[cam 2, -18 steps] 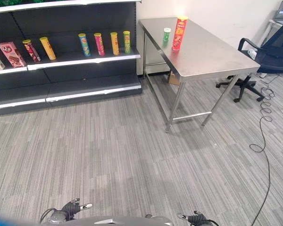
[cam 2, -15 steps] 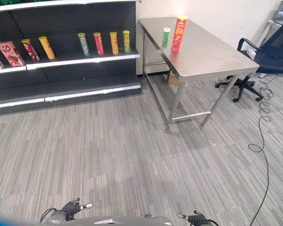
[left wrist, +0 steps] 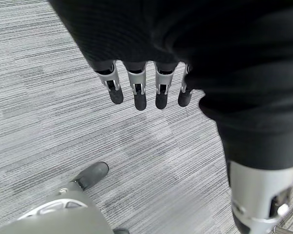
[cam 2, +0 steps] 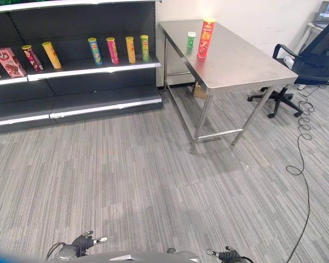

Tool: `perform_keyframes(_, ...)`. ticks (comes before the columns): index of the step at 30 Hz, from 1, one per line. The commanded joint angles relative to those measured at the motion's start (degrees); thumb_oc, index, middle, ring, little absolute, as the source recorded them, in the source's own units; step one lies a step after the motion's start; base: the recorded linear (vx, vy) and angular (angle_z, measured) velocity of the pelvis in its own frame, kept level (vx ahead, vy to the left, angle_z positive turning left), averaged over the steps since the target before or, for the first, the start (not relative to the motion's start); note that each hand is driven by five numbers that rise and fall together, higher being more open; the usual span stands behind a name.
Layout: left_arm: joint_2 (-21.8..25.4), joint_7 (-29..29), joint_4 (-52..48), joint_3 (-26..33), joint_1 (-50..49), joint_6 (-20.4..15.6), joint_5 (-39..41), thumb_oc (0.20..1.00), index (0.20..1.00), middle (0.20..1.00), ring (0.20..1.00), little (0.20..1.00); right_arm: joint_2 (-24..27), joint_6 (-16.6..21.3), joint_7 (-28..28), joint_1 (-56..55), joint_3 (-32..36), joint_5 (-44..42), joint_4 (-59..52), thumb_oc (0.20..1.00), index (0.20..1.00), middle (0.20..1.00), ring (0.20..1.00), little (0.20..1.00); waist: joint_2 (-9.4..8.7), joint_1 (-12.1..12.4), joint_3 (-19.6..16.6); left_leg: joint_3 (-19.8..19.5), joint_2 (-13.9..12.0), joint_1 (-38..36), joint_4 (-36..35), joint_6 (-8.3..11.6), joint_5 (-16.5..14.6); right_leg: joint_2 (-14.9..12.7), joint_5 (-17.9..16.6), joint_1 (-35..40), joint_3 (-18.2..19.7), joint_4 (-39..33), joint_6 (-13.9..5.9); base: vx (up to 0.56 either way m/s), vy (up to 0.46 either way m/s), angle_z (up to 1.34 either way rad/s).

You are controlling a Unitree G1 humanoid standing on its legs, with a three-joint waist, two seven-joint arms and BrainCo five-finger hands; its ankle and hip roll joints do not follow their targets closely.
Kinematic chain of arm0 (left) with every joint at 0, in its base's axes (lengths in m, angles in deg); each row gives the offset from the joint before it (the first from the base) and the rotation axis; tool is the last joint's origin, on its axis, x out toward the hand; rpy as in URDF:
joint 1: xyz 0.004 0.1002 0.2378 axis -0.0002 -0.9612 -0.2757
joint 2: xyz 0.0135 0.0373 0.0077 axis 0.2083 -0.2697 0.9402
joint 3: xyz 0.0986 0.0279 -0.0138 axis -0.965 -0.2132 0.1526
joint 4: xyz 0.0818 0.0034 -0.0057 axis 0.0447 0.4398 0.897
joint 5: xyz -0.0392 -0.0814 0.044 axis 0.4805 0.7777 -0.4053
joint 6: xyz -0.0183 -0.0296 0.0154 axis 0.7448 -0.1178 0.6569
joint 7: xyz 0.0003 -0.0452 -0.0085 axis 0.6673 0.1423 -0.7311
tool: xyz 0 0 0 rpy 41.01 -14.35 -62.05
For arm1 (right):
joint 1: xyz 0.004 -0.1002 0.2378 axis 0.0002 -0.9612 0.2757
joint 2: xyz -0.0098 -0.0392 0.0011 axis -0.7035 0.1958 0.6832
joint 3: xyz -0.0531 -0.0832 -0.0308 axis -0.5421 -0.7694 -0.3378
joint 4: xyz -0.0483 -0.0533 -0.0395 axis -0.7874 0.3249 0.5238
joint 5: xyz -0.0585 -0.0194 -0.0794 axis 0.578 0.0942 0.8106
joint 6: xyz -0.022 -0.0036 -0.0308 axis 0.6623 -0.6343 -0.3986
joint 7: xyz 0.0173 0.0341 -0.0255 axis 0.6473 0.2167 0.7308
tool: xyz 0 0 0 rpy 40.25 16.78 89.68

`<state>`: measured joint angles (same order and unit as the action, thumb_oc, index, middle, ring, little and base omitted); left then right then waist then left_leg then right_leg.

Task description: Put the goods on the table back onto the shelves and tidy them up.

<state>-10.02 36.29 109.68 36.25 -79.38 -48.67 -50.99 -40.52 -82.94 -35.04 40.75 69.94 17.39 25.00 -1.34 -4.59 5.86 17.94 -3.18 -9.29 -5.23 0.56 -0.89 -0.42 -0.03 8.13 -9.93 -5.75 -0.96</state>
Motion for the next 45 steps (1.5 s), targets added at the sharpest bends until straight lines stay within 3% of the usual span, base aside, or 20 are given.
perform_keyframes(1, 0.90, 0.11, 1.90, -0.98, 3.23, -1.15, -1.19, 1.000, 1.000, 1.000, 1.000, 1.000, 0.64, 0.96, -0.25, 4.00, -2.05, 0.78, 3.22, 1.000, 1.000, 1.000, 1.000, 1.000, -0.67, -1.17, -0.98, -2.55, -2.99, -0.19, 0.23, 4.37, -1.18, -5.74, 3.35, -1.05, -0.05, 2.42, -7.01, 0.00, 0.000, 0.00)
perform_keyframes(13, 0.69, -1.39, 2.68, -2.87, 3.74, -0.97, -5.41, 1.000, 1.000, 1.000, 1.000, 1.000, 0.30, 0.97, -0.48, 3.91, -2.82, 1.37, 3.58, 1.000, 1.000, 1.000, 1.000, 1.000, -0.47, -1.52, -0.83, -2.48, -3.02, -0.33, 0.23, 4.39, -1.32, -5.79, 3.47, -1.08, 0.44, 2.29, -6.97, 0.00, 0.000, 0.00)
perform_keyframes(25, 1.01, -1.21, 1.57, -2.43, 3.28, -0.78, -4.41, 1.000, 1.000, 1.000, 1.000, 1.000, 0.93, 0.43, -0.20, 3.17, -3.00, 1.90, 3.43, 1.000, 1.000, 1.000, 1.000, 1.000, 0.00, -1.49, -0.17, -3.26, -4.18, 0.48, 1.34, 4.98, -0.84, -4.45, 4.49, -1.16, 0.94, 2.11, -5.90, 0.01, -0.054, 0.00)
perform_keyframes(30, 0.96, -1.27, 1.99, -2.21, 3.61, -0.72, -3.83, 1.000, 1.000, 1.000, 1.000, 1.000, 1.02, 0.51, -0.28, 3.49, -3.25, 1.79, 3.28, 1.000, 1.000, 1.000, 1.000, 1.000, 0.00, -1.41, 0.62, -4.12, -4.72, 3.52, 5.91, 5.22, -1.81, -4.14, 5.06, -1.87, 0.97, 2.47, -5.13, -0.03, -0.072, 0.01)
perform_keyframes(32, 0.70, -1.28, 1.44, -2.25, 4.13, -0.80, -2.04, 1.000, 1.000, 1.000, 1.000, 1.000, 1.86, 0.71, -0.66, 3.96, -3.26, 1.22, 2.76, 1.000, 1.000, 1.000, 1.000, 1.000, -0.76, -0.96, 3.71, -7.72, -4.30, 12.68, 21.38, 6.08, -3.66, -4.24, 6.81, -2.62, 1.02, 4.36, -2.99, -0.13, -0.151, 0.17)
perform_keyframes(33, 0.45, -1.81, 1.70, -1.99, 5.18, -0.92, -0.42, 1.000, 1.000, 1.000, 1.000, 1.000, 2.35, 1.00, -1.11, 4.43, -2.93, 0.43, 2.50, 1.000, 1.000, 1.000, 1.000, 1.000, -1.47, -0.36, 5.64, -12.42, -2.88, 18.47, 30.10, 7.93, 0.66, -4.11, 7.17, -2.49, 0.65, 4.98, -1.88, -0.10, -0.127, 0.16)
perform_keyframes(34, 0.45, -1.81, 1.70, -1.99, 5.17, -0.92, -0.42, 1.000, 1.000, 1.000, 1.000, 1.000, 2.35, 1.00, -1.11, 4.43, -2.93, 0.43, 2.50, 1.000, 1.000, 1.000, 1.000, 1.000, -1.46, -0.37, 5.62, -12.43, -2.89, 18.49, 30.11, 7.93, 0.66, -4.11, 7.17, -2.50, 0.64, 4.98, -1.88, -0.04, -0.066, 0.07)
perform_keyframes(35, 0.45, -1.81, 1.70, -1.99, 5.17, -0.92, -0.42, 1.000, 1.000, 1.000, 1.000, 1.000, 2.35, 1.00, -1.11, 4.43, -2.93, 0.43, 2.50, 1.000, 1.000, 1.000, 1.000, 1.000, -1.46, -0.38, 5.62, -12.44, -2.89, 18.50, 30.11, 7.93, 0.65, -4.11, 7.17, -2.50, 0.64, 4.98, -1.88, 0.16, 0.008, -0.06)
perform_keyframes(37, 0.13, -2.30, 3.10, -0.80, 4.90, -0.88, 1.26, 1.000, 1.000, 1.000, 1.000, 1.000, 2.47, 0.96, -1.52, 4.42, -3.17, 0.15, 1.99, 1.000, 1.000, 1.000, 1.000, 1.000, -1.41, 0.31, 5.98, -12.64, -5.23, 20.23, 22.23, 6.71, 1.12, -3.62, 8.90, -1.20, 0.44, 5.06, -1.93, 0.28, 0.042, 0.05)
perform_keyframes(39, 0.09, -2.61, 2.97, -1.13, 4.96, -1.05, 1.28, 1.000, 1.000, 1.000, 1.000, 1.000, 2.97, 0.95, -1.86, 5.00, -3.42, 0.18, 1.40, 1.000, 1.000, 1.000, 1.000, 1.000, -0.60, 0.91, 6.30, -13.91, -8.90, 21.78, 14.05, 6.93, 6.43, -3.15, 10.36, -0.73, 0.80, 5.31, -2.24, 0.21, 0.078, 0.21)
perform_keyframes(41, 0.08, -2.62, 2.97, -1.13, 4.96, -1.04, 1.28, 1.000, 1.000, 1.000, 1.000, 1.000, 2.98, 0.94, -1.86, 4.99, -3.42, 0.18, 1.40, 1.000, 1.000, 1.000, 1.000, 1.000, -0.66, 0.96, 6.39, -13.80, -8.87, 21.43, 13.65, 6.97, 6.63, -3.20, 10.44, -0.65, 0.86, 5.39, -2.21, 0.16, 0.051, 0.10)
perform_keyframes(43, -0.16, -3.10, 2.79, -1.03, 5.15, -1.26, 2.05, 1.000, 1.000, 1.000, 1.000, 1.000, 4.06, 1.29, -2.50, 6.52, -3.20, -0.26, 0.93, 1.000, 1.000, 1.000, 1.000, 1.000, 0.61, 1.80, 6.39, -13.50, -13.79, 24.61, 1.46, 9.36, 12.24, -3.57, 13.35, 1.98, 3.41, 5.10, -3.69, 0.62, 0.200, -0.09)
perform_keyframes(45, -0.39, -2.50, 3.58, -0.24, 3.74, -1.16, 1.35, 1.000, 1.000, 1.000, 1.000, 1.000, 3.99, 1.44, -1.81, 6.22, -3.02, 0.55, 1.39, 1.000, 1.000, 1.000, 1.000, 1.000, 1.62, 2.54, 4.27, -13.04, -13.77, 23.02, 0.67, 9.85, 12.92, -3.70, 14.09, 4.82, 5.69, 4.46, -4.84, 0.62, 0.207, -0.39)
